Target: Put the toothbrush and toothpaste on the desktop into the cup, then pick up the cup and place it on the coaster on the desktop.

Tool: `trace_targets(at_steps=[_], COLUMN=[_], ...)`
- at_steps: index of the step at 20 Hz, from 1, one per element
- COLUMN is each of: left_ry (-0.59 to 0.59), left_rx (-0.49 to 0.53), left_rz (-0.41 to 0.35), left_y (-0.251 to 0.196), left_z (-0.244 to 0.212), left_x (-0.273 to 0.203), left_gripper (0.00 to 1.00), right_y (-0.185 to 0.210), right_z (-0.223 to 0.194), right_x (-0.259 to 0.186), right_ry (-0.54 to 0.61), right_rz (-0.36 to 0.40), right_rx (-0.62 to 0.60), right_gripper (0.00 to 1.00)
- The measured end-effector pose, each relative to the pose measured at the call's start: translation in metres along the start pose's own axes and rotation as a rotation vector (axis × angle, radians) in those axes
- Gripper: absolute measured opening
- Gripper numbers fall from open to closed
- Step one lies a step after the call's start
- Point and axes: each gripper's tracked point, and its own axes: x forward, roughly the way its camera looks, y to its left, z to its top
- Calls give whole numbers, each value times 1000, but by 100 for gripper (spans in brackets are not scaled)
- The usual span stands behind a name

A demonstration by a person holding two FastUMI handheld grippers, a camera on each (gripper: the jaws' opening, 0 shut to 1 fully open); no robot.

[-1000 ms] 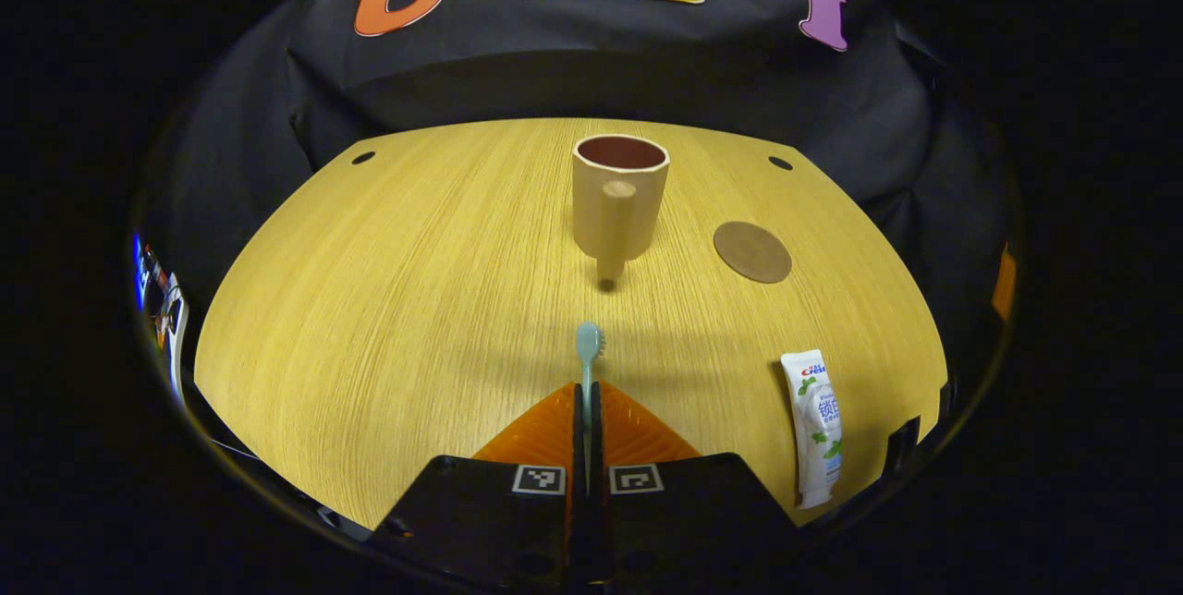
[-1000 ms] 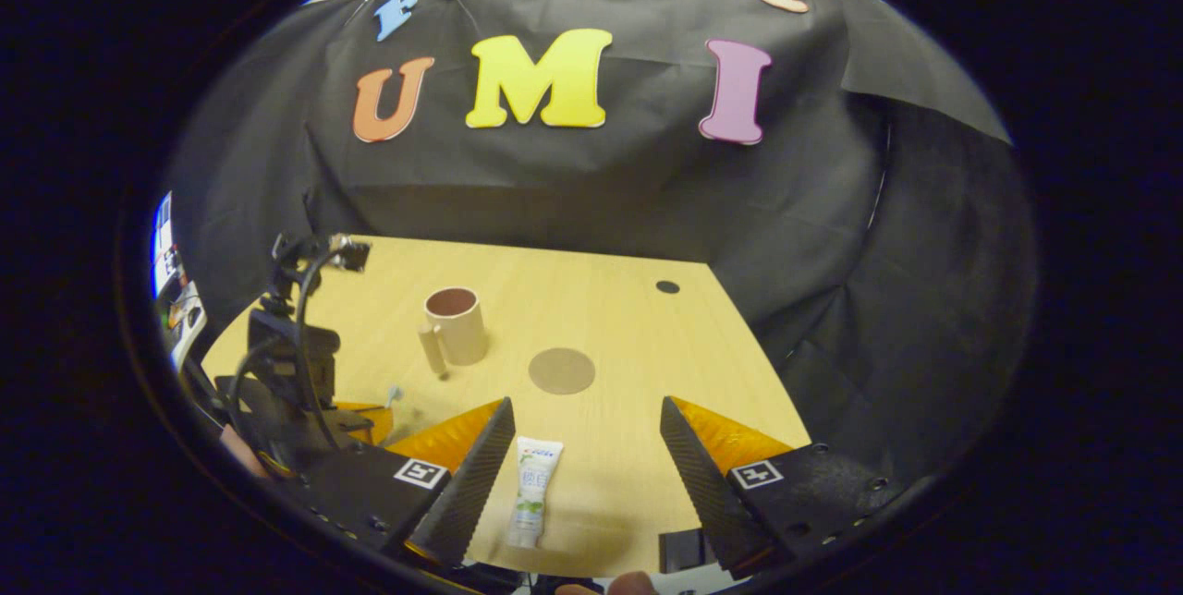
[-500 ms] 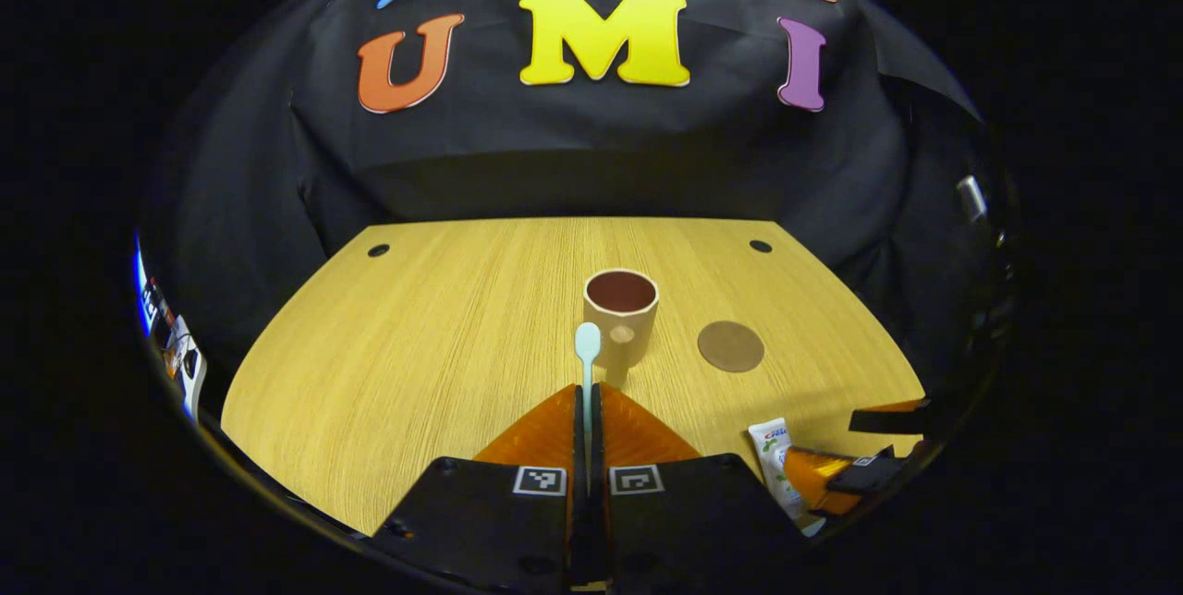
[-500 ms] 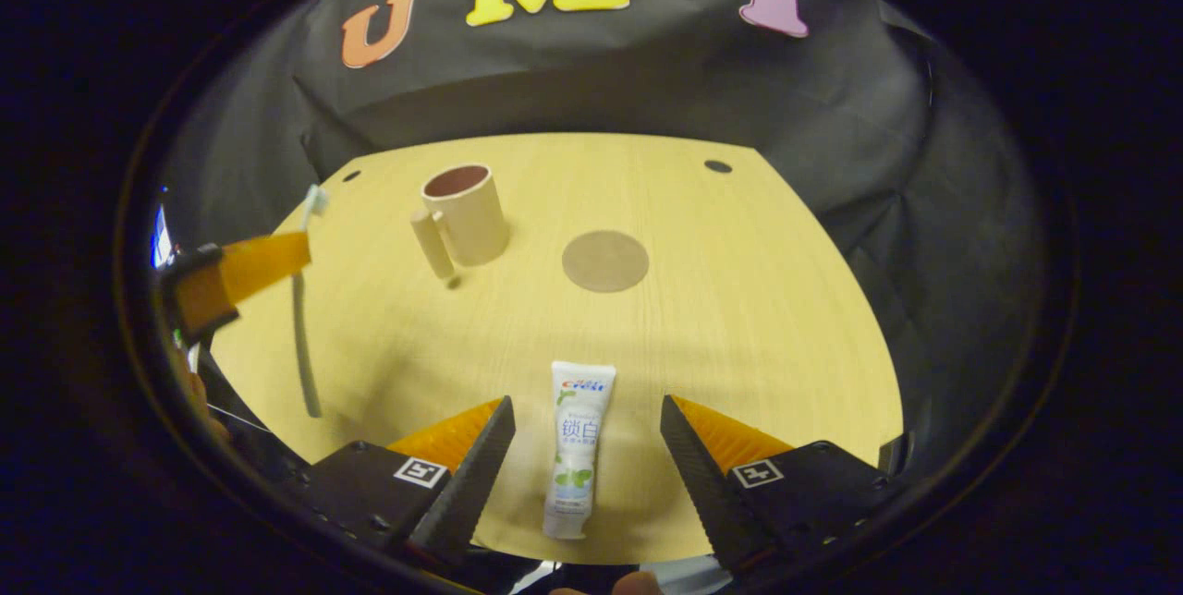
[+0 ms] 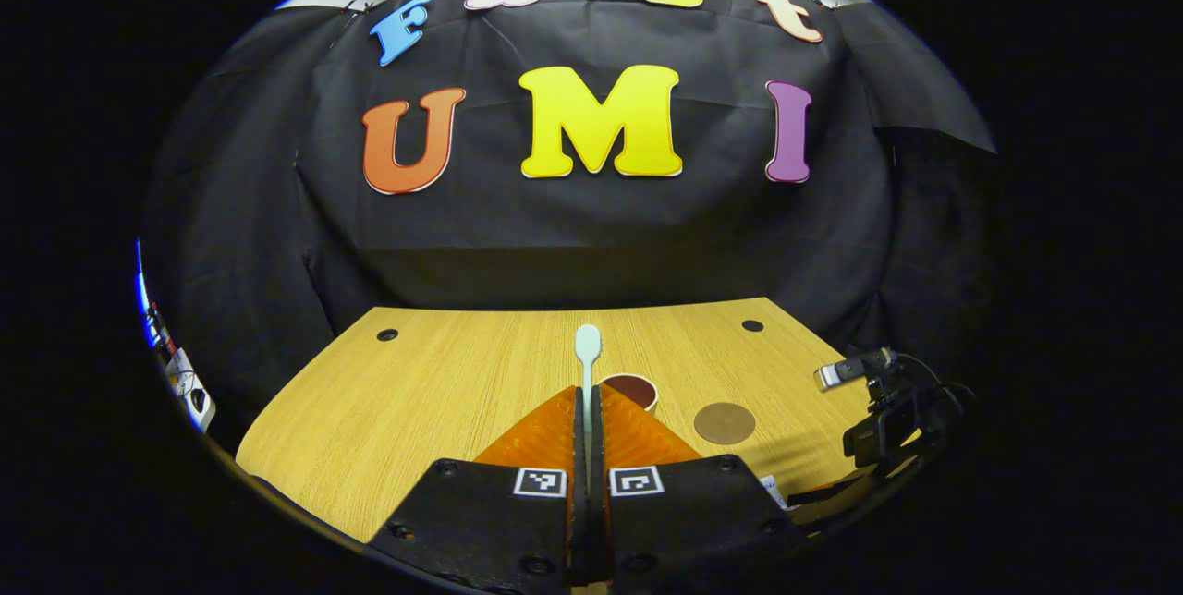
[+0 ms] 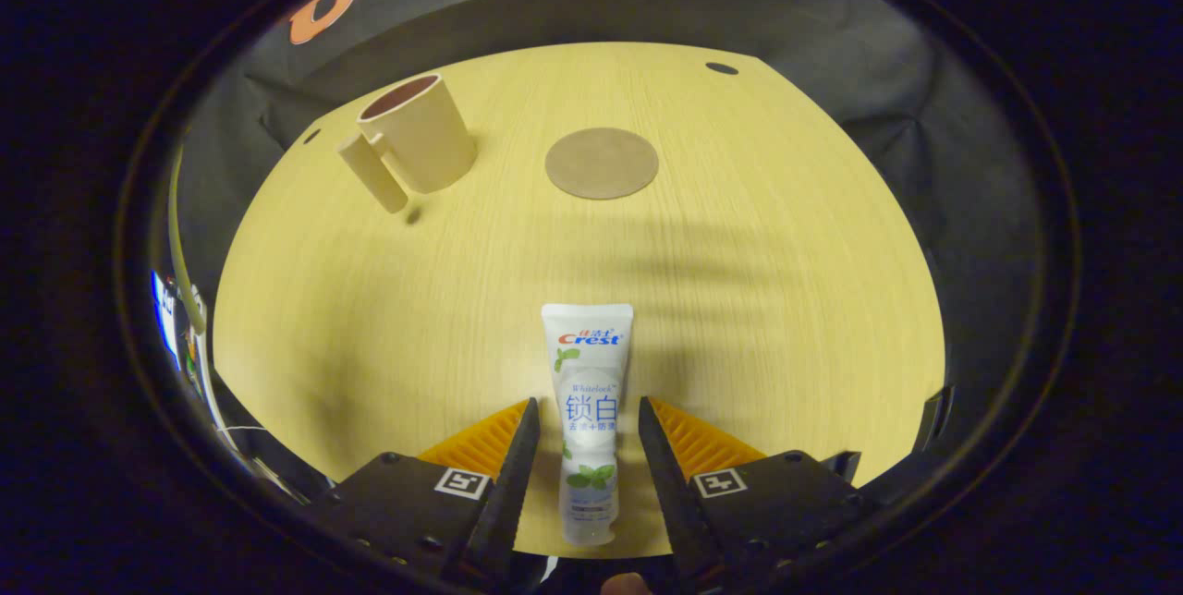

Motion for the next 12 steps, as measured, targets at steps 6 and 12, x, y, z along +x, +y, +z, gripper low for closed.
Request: trace_targets(at_steps=[6,12], left_ry=[-85,-137], left_rx=[-33,-87], left_rz=[4,-14], left_y=[3,3], left_z=[20,34], left_x=[16,58], left_gripper=[3,3], right_y=[1,7], right_z=[-2,12], right_x=[-1,-33], right_ry=[53,-8], right_rz=[16,100], right_rx=[-27,-41], right_gripper=[27,23])
